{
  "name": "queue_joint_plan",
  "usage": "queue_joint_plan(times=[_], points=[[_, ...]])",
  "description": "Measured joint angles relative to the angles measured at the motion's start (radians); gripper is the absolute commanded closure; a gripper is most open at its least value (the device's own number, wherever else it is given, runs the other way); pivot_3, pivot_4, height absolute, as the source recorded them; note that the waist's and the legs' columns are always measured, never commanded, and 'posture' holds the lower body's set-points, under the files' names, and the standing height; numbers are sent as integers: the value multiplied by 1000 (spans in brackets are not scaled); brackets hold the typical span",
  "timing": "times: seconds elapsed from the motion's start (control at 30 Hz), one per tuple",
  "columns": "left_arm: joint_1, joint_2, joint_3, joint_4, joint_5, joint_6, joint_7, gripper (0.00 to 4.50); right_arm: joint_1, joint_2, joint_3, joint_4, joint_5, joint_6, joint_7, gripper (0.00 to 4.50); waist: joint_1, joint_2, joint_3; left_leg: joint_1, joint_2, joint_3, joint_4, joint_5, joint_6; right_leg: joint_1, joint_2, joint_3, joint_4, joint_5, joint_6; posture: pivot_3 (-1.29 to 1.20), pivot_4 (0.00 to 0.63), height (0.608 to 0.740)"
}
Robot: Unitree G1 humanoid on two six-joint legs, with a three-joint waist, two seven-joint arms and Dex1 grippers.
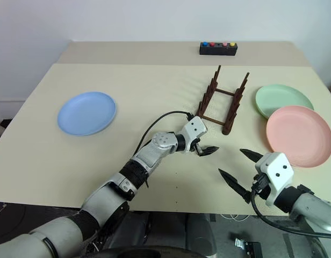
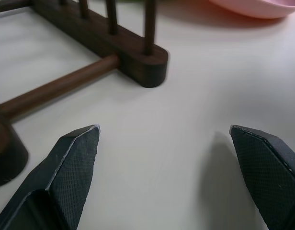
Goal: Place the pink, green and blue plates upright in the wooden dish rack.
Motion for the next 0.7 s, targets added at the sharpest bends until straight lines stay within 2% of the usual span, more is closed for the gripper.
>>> queue_joint_plan(times=[0.47, 0.57, 0.7], points=[[-93, -3, 62, 144, -8, -48, 300, 39, 36, 26, -1, -10, -1, -8, -18, 0, -4, 0, 0, 0, 0, 0, 0, 0, 0, -1, 0, 0, 0, 0, 0, 0, 150, 740], [-119, -7, 111, 192, -5, -61, 395, 39, 27, 26, -1, -10, -1, -8, -18, 0, -4, 0, 0, -1, 0, 0, -1, 0, 0, -1, 0, 0, 0, 0, 0, 0, 150, 740], [-135, -9, 162, 224, -18, -66, 377, 39, 14, 26, -1, -10, -3, -8, -17, 0, -2, 0, 0, -1, 0, 0, -1, 0, 0, -2, 0, 0, 0, 0, 1, 0, 150, 740]])
